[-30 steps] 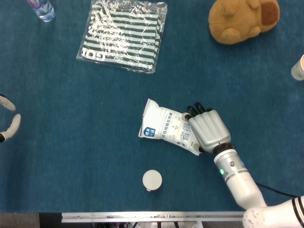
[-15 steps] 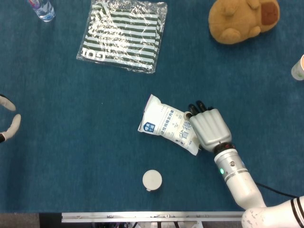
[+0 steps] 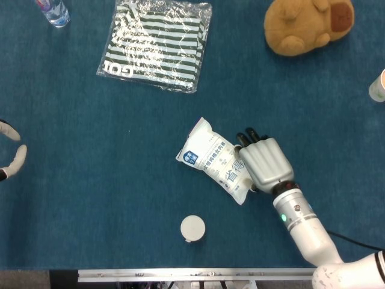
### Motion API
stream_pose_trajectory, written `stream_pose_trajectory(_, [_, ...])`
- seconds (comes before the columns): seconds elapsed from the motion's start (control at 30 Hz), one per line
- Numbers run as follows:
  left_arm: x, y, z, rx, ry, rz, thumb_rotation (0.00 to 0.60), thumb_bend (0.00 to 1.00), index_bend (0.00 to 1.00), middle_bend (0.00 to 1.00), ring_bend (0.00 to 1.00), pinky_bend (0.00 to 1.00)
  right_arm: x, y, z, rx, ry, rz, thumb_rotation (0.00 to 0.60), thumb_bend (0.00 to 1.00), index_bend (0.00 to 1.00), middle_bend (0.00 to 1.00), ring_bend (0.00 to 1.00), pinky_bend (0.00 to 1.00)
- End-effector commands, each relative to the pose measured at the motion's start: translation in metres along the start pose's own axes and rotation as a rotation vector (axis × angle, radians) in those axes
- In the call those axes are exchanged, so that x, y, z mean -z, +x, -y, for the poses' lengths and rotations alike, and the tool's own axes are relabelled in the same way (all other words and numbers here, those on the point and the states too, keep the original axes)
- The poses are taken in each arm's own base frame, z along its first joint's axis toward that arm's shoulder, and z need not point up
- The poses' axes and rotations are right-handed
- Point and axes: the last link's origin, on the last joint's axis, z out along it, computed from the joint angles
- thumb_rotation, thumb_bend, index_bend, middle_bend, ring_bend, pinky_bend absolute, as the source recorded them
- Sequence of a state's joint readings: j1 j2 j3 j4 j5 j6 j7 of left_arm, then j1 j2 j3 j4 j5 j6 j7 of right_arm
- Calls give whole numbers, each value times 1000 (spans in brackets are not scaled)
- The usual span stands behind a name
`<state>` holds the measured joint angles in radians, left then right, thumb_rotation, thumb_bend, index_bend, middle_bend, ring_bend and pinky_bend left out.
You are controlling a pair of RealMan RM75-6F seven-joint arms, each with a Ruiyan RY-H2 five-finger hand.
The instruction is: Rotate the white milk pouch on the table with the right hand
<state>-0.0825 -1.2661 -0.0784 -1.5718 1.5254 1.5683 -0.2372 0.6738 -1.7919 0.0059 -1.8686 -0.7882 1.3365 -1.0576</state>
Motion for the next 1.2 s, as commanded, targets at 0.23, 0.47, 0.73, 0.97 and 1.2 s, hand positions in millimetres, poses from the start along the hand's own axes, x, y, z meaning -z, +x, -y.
stream_pose_trajectory(0.23, [0, -1, 0, -3, 0, 3, 600, 293, 537, 485, 362, 491, 1, 1, -2, 15, 4, 4, 600, 0, 165, 231, 125, 372])
stream_pose_trajectory(0.47, [0, 0, 0, -2, 0, 1, 600, 293, 537, 485, 362, 491, 0, -2, -2, 20, -1, 11, 600, 0, 249, 231, 125, 372])
stream_pose_trajectory(0.73, [0, 0, 0, 0, 0, 0, 600, 293, 537, 485, 362, 491, -1, -3, -1, 20, -3, 20, 600, 35, 456, 232, 125, 372])
stream_pose_trajectory(0.97, [0, 0, 0, 0, -1, 1, 600, 293, 538, 485, 362, 491, -1, -3, -2, 22, -5, 18, 600, 133, 513, 238, 125, 372])
stream_pose_trajectory(1.2, [0, 0, 0, 0, 0, 1, 600, 293, 538, 485, 362, 491, 0, -2, -1, 17, 9, 16, 600, 134, 512, 240, 125, 372])
